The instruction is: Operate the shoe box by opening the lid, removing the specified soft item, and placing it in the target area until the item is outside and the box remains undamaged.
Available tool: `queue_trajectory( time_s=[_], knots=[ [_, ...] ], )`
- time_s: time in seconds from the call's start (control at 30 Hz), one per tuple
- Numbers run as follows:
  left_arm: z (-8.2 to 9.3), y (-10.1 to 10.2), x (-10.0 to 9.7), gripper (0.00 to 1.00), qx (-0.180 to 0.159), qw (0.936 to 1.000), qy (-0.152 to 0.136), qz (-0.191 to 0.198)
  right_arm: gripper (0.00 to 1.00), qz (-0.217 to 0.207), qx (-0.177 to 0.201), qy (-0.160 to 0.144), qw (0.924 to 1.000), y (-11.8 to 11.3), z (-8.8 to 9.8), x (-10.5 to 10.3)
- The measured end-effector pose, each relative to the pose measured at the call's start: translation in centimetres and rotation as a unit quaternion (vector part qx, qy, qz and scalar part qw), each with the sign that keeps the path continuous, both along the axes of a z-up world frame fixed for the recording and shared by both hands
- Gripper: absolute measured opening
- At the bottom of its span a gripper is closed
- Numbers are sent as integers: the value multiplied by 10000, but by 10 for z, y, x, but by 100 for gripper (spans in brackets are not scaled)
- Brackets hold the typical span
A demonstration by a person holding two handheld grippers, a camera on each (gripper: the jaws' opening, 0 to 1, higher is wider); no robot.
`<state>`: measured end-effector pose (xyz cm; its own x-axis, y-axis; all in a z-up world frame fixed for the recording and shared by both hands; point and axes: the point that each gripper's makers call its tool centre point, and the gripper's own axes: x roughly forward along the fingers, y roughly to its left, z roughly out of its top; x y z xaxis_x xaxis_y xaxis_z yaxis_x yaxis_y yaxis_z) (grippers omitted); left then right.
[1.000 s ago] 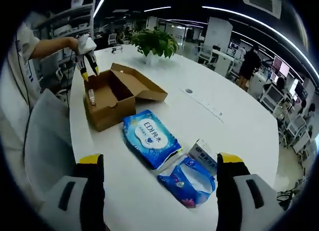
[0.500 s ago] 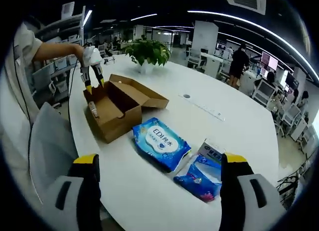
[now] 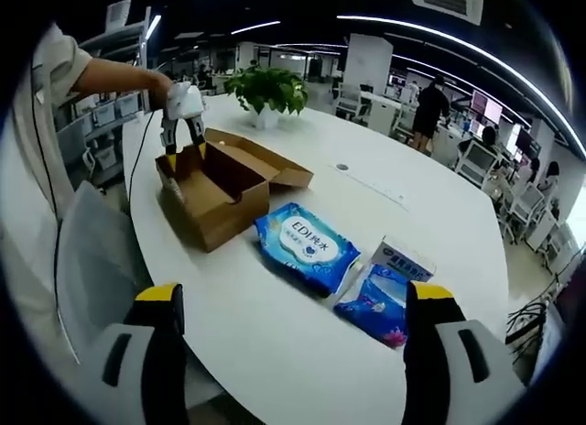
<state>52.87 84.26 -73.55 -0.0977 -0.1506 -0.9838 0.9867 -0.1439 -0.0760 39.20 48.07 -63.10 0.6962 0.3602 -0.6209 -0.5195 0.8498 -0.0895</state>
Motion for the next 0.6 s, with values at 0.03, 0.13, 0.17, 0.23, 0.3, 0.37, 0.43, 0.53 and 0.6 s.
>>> queue_trajectory(
  time_s=[0.03,0.13,0.17,0.23,0.3,0.37,0.43,0.53,0.6],
  knots=[
    [-2,0,0,48,20,10000,22,-27,94,-41,-5,34,10000,-1,-3,-2],
    [-6,-1,-2,48,38,9998,128,-131,94,-125,14,86,9999,-1,-7,-7],
    [-7,-2,-3,49,41,9997,170,-148,94,-159,49,101,9998,-1,-8,-9],
    [-8,-1,-6,49,69,9994,262,-218,94,-207,76,107,9997,0,-8,-11],
    [-11,0,-8,51,107,9990,318,-303,95,-254,122,98,9996,1,-7,-12],
    [-13,0,-10,52,126,9987,372,-339,95,-282,137,96,9995,1,-6,-12],
    [-15,0,-13,52,139,9982,452,-379,96,-334,160,75,9993,2,-4,-13],
    [-19,0,-17,52,158,9975,534,-441,96,-373,210,59,9991,4,-1,-14],
    [-22,0,-20,52,175,9968,604,-493,96,-397,227,66,9989,4,-1,-15]
  ],
)
